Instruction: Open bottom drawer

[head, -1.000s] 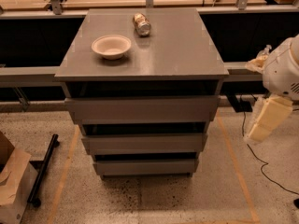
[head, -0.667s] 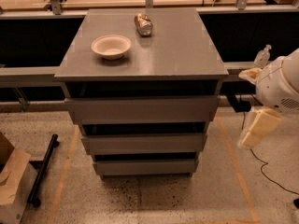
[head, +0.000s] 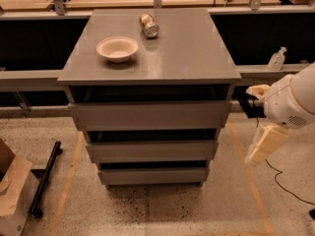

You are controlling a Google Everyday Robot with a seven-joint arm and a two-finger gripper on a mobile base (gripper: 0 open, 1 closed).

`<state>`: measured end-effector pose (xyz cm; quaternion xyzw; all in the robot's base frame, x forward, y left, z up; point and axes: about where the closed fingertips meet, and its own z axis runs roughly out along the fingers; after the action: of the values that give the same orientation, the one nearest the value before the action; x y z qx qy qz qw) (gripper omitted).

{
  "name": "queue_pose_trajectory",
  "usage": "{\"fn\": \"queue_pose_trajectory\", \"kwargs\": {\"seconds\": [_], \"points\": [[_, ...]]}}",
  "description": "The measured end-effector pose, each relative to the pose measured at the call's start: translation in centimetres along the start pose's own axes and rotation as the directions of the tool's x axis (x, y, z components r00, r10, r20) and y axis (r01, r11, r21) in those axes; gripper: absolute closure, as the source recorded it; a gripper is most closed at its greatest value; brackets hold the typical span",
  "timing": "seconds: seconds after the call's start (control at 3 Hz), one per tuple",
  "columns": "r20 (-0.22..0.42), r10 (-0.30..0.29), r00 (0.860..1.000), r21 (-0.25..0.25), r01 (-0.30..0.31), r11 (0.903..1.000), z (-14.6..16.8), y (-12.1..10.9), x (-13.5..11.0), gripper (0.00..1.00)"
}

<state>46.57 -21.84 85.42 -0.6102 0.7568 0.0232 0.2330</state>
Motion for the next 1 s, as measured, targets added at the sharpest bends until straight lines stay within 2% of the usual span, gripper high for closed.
{"fn": "queue_pose_trajectory", "kwargs": {"seconds": [0.67,1.0], "points": [[0.111,0.017,0.994,-0.112,-0.004,0.9937,10.4,1.7,2.8,0.00],[0.132,0.040,0.990,-0.173,-0.017,0.9847,16.5,2.6,4.1,0.00]]}}
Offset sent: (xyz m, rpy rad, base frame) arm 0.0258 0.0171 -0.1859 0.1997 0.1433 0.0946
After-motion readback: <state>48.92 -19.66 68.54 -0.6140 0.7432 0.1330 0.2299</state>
